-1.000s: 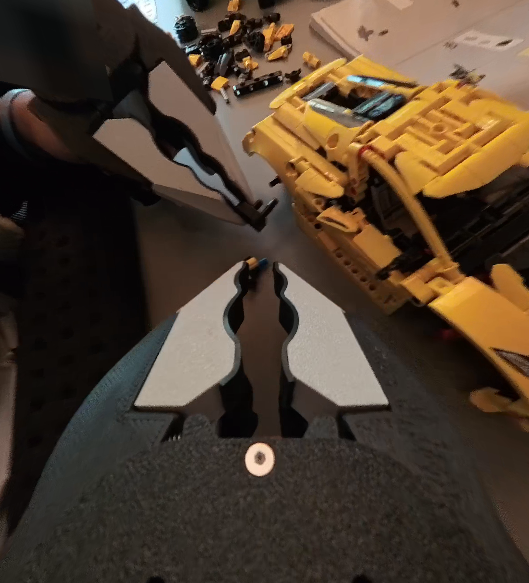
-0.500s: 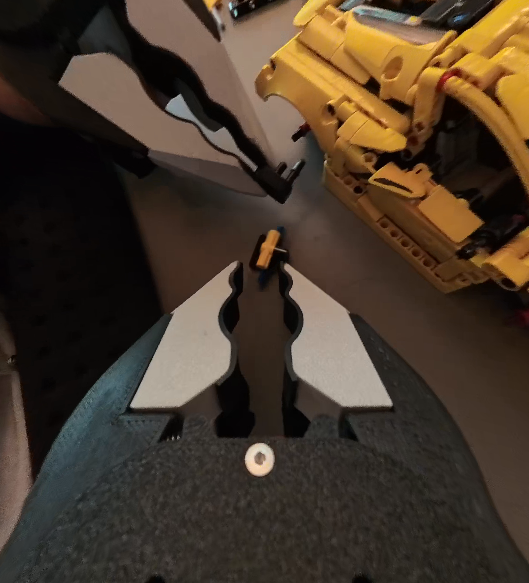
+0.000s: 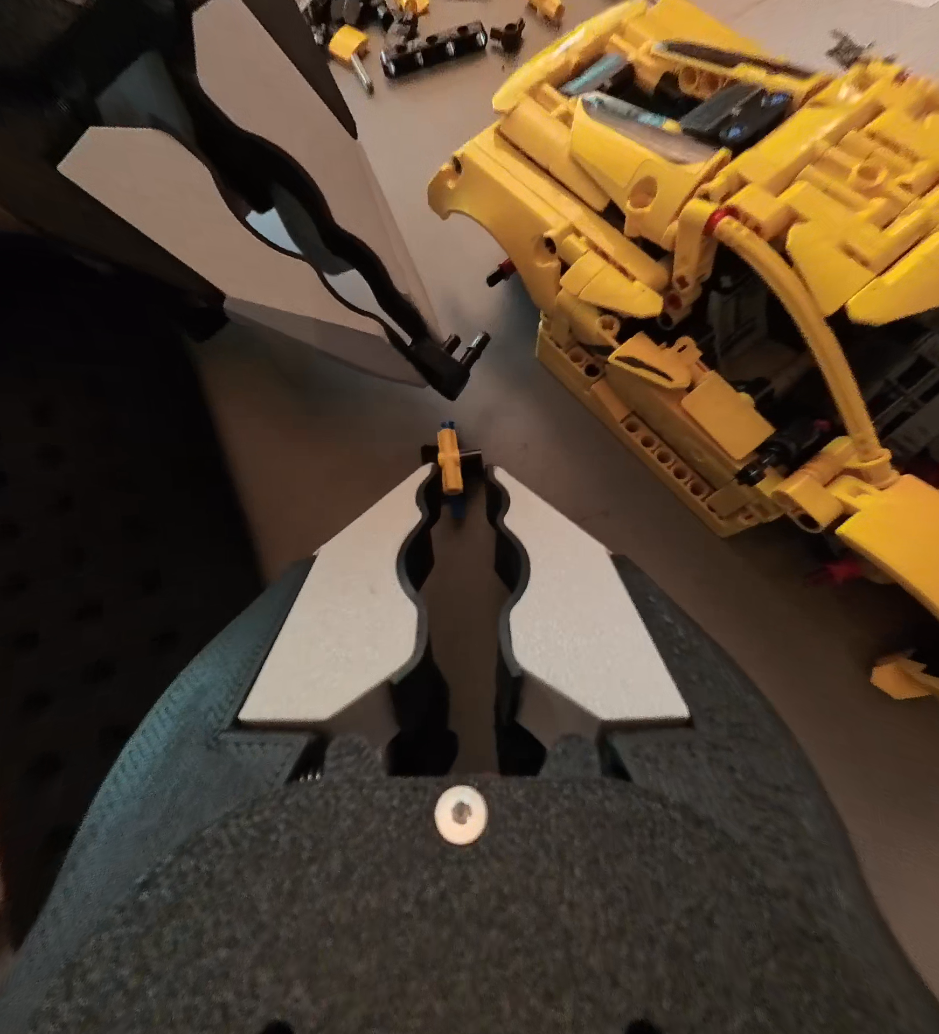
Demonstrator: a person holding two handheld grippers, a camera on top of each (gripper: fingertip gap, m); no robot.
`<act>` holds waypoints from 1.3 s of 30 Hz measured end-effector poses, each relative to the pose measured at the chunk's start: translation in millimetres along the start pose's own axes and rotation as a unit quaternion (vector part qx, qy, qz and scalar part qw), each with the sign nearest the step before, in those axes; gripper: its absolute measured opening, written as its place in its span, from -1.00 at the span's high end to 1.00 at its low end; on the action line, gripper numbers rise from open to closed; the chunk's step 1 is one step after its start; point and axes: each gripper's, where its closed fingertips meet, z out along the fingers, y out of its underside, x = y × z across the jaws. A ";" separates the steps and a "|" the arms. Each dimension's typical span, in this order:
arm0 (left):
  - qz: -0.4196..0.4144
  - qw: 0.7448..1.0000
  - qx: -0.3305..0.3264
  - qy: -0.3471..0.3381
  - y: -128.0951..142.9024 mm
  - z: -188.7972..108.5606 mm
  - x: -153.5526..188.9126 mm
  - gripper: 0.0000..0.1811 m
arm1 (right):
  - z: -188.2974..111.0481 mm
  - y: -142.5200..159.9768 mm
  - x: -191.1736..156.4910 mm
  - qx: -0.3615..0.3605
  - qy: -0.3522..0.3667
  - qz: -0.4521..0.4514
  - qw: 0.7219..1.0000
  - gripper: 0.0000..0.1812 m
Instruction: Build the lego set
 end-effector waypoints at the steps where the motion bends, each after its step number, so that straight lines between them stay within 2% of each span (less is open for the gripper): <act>1: -0.009 1.000 0.004 0.005 -2.3 -0.9 1.6 0.91 | -2.4 -3.8 -0.3 0.007 -0.001 -0.004 1.000 0.84; 4: -0.030 0.999 0.019 0.029 -11.8 -4.6 8.4 0.91 | -10.8 -22.8 -9.0 0.059 -0.037 -0.002 0.998 0.83; 8: -0.012 0.998 0.043 0.037 -26.2 -12.6 15.4 0.91 | -20.1 -39.7 -13.5 0.111 -0.129 0.100 0.980 0.76; 10: 0.016 0.998 0.059 0.035 -33.6 -17.0 21.0 0.92 | -23.7 -46.2 -9.4 0.141 -0.149 0.149 0.967 0.75; 12: 0.034 0.994 0.097 0.040 -47.8 -24.7 27.8 0.92 | -27.6 -51.8 -12.7 0.162 -0.202 0.219 0.941 0.63; 14: 0.039 0.991 0.123 0.031 -59.3 -31.7 27.6 0.92 | -39.4 -63.6 -22.0 0.193 -0.275 0.275 0.901 0.59; 17: 0.075 0.991 0.110 0.007 -62.8 -33.7 25.0 0.91 | -49.3 -72.1 -24.0 0.216 -0.309 0.308 0.873 0.64; 21: 0.131 0.986 0.104 -0.006 -67.9 -33.3 29.2 0.91 | -56.7 -75.6 -16.8 0.227 -0.327 0.334 0.854 0.79; 23: 0.141 0.983 0.115 -0.002 -74.3 -35.2 32.0 0.91 | -58.3 -74.1 -15.5 0.222 -0.337 0.339 0.850 0.94; 27: 0.111 0.982 0.151 0.025 -88.9 -41.7 33.3 0.91 | -70.8 -83.9 -15.0 0.245 -0.393 0.368 0.807 0.95; 33: 0.033 0.979 0.185 0.080 -97.7 -46.1 27.6 0.91 | -73.3 -90.9 -10.5 0.261 -0.452 0.422 0.741 0.95; 36: 0.001 0.977 0.192 0.096 -94.3 -43.4 22.2 0.91 | -67.4 -89.9 -6.7 0.255 -0.444 0.434 0.741 0.95; 39: -0.064 0.969 0.202 0.126 -91.5 -40.1 16.4 0.91 | -60.7 -88.2 -1.7 0.247 -0.410 0.428 0.767 0.93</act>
